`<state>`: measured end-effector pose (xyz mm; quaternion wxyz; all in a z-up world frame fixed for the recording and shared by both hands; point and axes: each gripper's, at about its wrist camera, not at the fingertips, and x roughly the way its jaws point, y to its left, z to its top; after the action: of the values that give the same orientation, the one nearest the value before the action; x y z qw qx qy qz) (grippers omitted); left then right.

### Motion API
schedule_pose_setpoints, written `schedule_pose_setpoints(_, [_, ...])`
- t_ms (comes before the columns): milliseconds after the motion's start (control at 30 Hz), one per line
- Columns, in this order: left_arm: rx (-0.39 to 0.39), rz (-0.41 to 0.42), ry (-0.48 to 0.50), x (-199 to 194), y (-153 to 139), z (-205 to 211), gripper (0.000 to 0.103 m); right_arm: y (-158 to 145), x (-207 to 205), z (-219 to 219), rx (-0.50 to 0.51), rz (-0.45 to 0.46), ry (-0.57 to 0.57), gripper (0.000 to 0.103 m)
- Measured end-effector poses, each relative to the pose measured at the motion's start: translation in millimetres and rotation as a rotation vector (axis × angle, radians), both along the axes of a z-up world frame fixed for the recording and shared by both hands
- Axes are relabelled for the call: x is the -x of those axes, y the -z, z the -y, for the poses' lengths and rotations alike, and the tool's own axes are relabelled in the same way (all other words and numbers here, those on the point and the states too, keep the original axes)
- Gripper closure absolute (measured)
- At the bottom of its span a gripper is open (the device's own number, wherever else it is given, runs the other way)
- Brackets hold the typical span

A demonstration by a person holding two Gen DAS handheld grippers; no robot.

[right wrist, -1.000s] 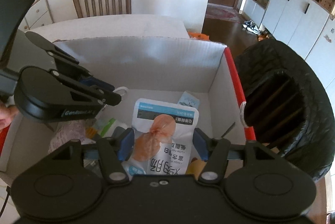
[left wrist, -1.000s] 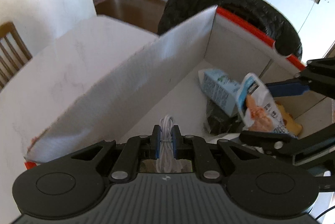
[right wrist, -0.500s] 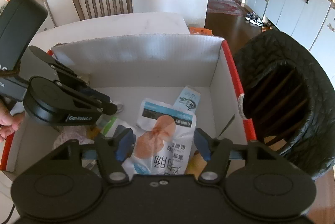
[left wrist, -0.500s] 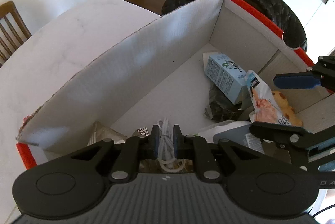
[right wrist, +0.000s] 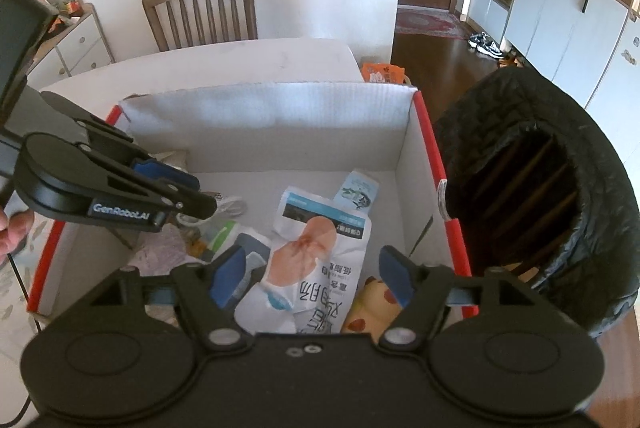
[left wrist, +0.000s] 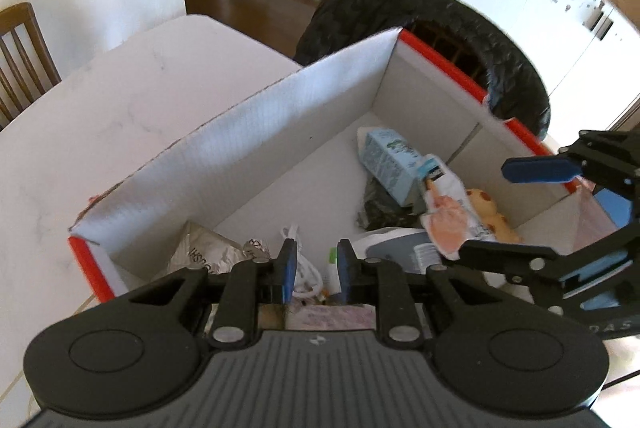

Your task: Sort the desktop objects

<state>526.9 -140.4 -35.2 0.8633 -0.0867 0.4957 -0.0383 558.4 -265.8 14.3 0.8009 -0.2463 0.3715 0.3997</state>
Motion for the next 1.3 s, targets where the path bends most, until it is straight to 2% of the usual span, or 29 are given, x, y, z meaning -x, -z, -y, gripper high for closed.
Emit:
schedule_pose_setpoints(500, [0.029, 0.108, -0.005, 55, -36, 13, 0.083, -23, 40, 10, 0.004, 0.007, -0.085, 0.03])
schedule_pose_setpoints(767, [-0.008, 0.171, -0.047, 95, -53, 24, 0.083, -33, 60, 22, -0.005, 0.015, -0.106, 0.029])
schedule_pose_setpoints(1033, [0.001, 0.2, -0.092, 133, -63, 25, 0.083, -44, 78, 33, -0.033, 0.025, -0.118, 0.027])
schedule_pose_setpoints(1167, [-0.014, 0.196, -0.116, 147, -63, 29, 0.083, -47, 90, 35, -0.019, 0.073, -0.131, 0.025])
schedule_pose_setpoints(1200, [-0.012, 0.194, -0.122, 150, -63, 29, 0.079, -47, 92, 36, -0.022, 0.075, -0.132, 0.025])
schedule_pose_setpoints(1267, [-0.011, 0.195, -0.131, 156, -62, 30, 0.059, -48, 95, 38, -0.03, 0.073, -0.132, 0.025])
schedule_pose_setpoints(1300, [-0.011, 0.2, -0.136, 159, -62, 30, 0.033, -49, 96, 39, -0.034, 0.077, -0.128, 0.024])
